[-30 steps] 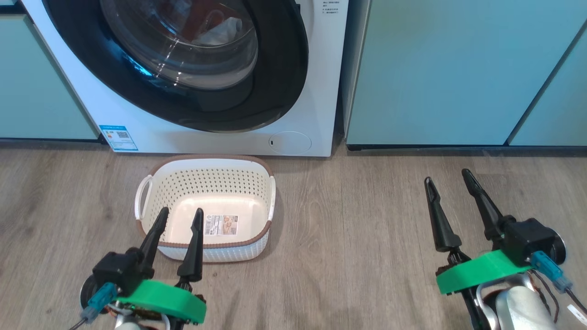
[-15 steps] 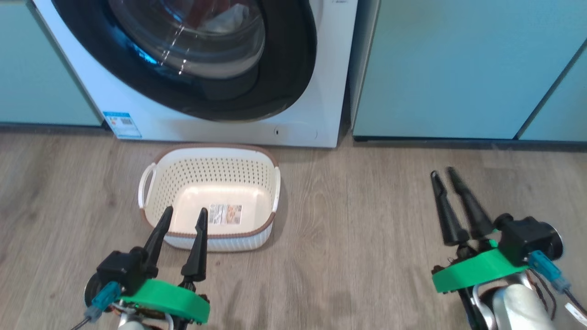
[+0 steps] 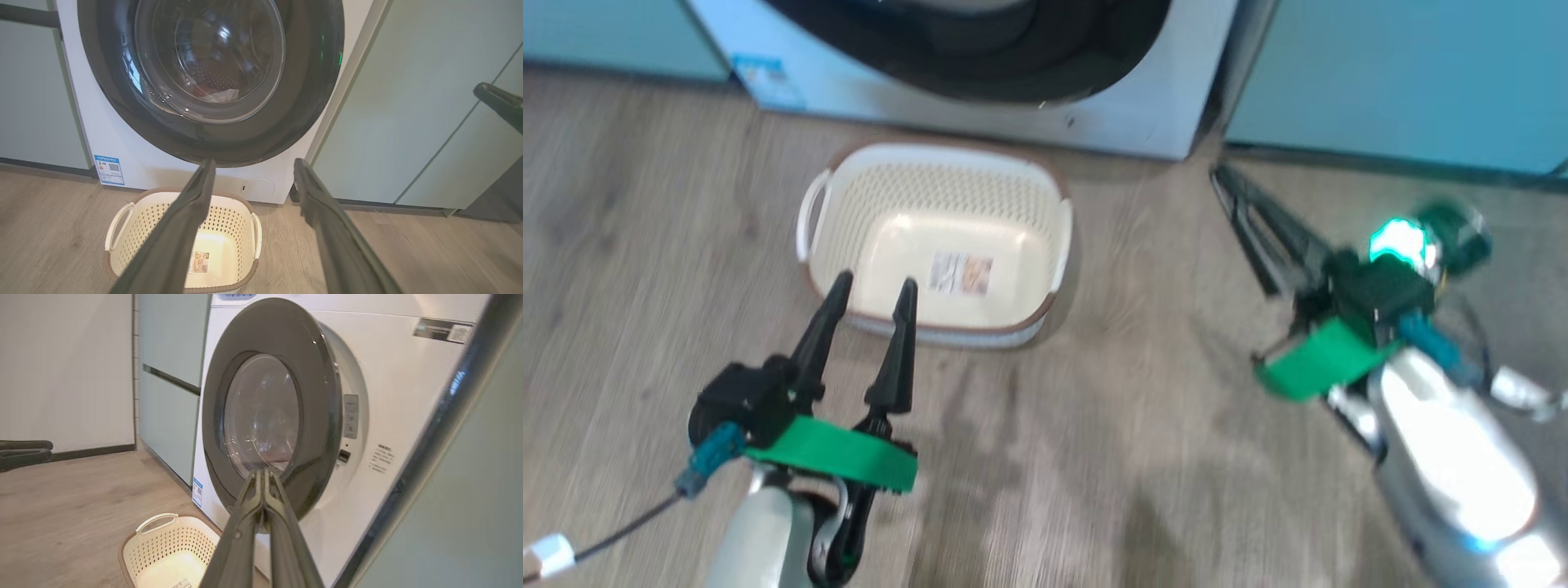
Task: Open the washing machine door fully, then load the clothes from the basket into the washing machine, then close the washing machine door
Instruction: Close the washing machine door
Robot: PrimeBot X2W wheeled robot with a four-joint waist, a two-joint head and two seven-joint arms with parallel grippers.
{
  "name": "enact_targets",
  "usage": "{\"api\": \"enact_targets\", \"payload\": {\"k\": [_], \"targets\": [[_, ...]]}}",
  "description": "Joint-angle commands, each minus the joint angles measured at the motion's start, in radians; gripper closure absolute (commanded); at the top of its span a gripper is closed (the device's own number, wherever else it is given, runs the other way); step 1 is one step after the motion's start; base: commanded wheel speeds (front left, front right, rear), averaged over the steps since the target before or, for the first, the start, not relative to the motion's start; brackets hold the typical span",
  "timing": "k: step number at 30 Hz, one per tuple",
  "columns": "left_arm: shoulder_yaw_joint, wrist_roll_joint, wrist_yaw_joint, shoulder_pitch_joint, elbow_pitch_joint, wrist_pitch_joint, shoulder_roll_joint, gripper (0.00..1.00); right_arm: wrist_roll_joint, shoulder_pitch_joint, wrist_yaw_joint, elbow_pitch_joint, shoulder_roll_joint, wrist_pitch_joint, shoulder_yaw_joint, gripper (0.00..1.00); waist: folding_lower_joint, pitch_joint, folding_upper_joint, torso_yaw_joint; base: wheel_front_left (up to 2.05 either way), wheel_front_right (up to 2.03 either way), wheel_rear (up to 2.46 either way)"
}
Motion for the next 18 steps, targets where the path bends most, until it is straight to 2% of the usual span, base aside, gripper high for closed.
{"api": "enact_targets", "payload": {"k": [1, 6, 9, 14, 18], "targets": [[0.021, -0.012, 0.005, -0.048, -0.039, -0.010, 0.003, 0.00, 0.014, -0.085, 0.000, -0.014, -0.032, -0.008, 0.053, 1.00, 0.0000, 0.087, 0.0000, 0.070, 0.00, 0.00, 0.00], [0.002, -0.045, 0.015, -0.089, -0.056, -0.010, 0.003, 0.00, 0.050, -0.298, 0.000, 0.046, -0.115, 0.011, 0.143, 1.00, 0.0000, 0.174, 0.0000, 0.118, 0.00, 0.00, 0.00], [-0.015, -0.061, 0.020, -0.109, -0.060, -0.010, 0.003, 0.00, 0.116, -0.411, 0.000, 0.091, -0.132, 0.019, 0.159, 1.00, 0.0000, 0.220, 0.0000, 0.146, 0.00, 0.00, 0.00], [-0.028, -0.089, 0.035, -0.143, -0.067, -0.010, 0.003, 0.00, 0.139, -0.596, 0.000, 0.181, -0.185, 0.041, 0.202, 1.00, 0.0000, 0.291, 0.0000, 0.183, 0.00, 0.00, 0.00], [-0.030, -0.097, 0.036, -0.159, -0.070, -0.010, 0.003, 0.00, 0.144, -0.724, 0.000, 0.283, -0.200, 0.062, 0.220, 1.00, 0.0000, 0.332, 0.0000, 0.202, 0.00, 0.00, 0.00]]}}
